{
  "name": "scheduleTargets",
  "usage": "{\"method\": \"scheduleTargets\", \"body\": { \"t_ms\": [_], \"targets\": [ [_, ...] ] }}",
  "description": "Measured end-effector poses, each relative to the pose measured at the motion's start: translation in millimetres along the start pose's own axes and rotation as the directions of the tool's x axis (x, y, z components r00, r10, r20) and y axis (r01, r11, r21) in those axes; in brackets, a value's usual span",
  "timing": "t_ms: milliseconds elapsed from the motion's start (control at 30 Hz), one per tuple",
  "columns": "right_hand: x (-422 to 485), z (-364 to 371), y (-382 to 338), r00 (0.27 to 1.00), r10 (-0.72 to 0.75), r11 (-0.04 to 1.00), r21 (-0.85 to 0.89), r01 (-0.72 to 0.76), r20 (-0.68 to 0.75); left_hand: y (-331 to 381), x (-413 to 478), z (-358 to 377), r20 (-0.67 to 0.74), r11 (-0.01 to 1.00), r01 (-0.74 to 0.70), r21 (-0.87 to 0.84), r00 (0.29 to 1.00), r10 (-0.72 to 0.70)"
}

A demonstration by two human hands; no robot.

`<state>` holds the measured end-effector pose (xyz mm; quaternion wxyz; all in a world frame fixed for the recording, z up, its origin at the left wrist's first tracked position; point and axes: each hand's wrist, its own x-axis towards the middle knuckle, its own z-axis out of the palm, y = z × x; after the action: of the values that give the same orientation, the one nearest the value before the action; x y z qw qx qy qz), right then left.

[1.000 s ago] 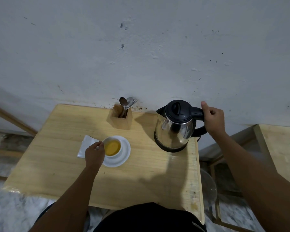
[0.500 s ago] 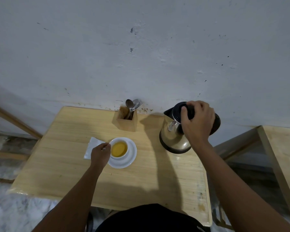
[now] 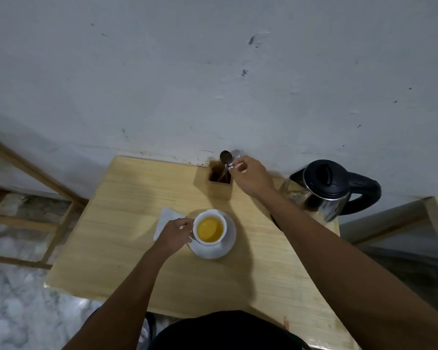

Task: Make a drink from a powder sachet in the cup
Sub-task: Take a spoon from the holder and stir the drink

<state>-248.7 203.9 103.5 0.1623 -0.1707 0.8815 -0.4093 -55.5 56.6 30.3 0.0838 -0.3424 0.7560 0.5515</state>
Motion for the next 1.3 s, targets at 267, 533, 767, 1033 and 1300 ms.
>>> {"method": "scheduleTargets", "body": {
  "t_ms": [267,533,767,1033,1300],
  "targets": [
    [53.0,27.6,7.2,0.993,0.115,0.978,-0.169,-0.119,-0.032,-7.0,12.9,-25.1,0.154,0.969,-0.091,0.228,0.986,0.056],
    [57.5,43.2,3.2,0.99,0.048,0.931,-0.354,-0.091,-0.129,-12.7,21.3,-36.1,0.256,0.947,-0.189,0.261,0.959,0.12],
    [14.7,35.3,3.4,0.97,-0.059,0.994,0.071,0.078,-0.237,-14.3,18.3,-34.2,0.24,0.965,-0.167,0.201,0.964,0.117],
    [-63.4,12.7,-22.8,0.9,-0.025,0.784,0.55,0.287,-0.435,-17.9,18.7,-30.1,0.207,0.974,-0.15,0.171,0.972,0.114],
    [-104.8,8.4,-14.2,0.9,0.028,0.728,0.626,0.28,-0.436,-20.2,18.3,-26.4,0.198,0.964,-0.184,0.189,0.969,0.147]
  ]
}}
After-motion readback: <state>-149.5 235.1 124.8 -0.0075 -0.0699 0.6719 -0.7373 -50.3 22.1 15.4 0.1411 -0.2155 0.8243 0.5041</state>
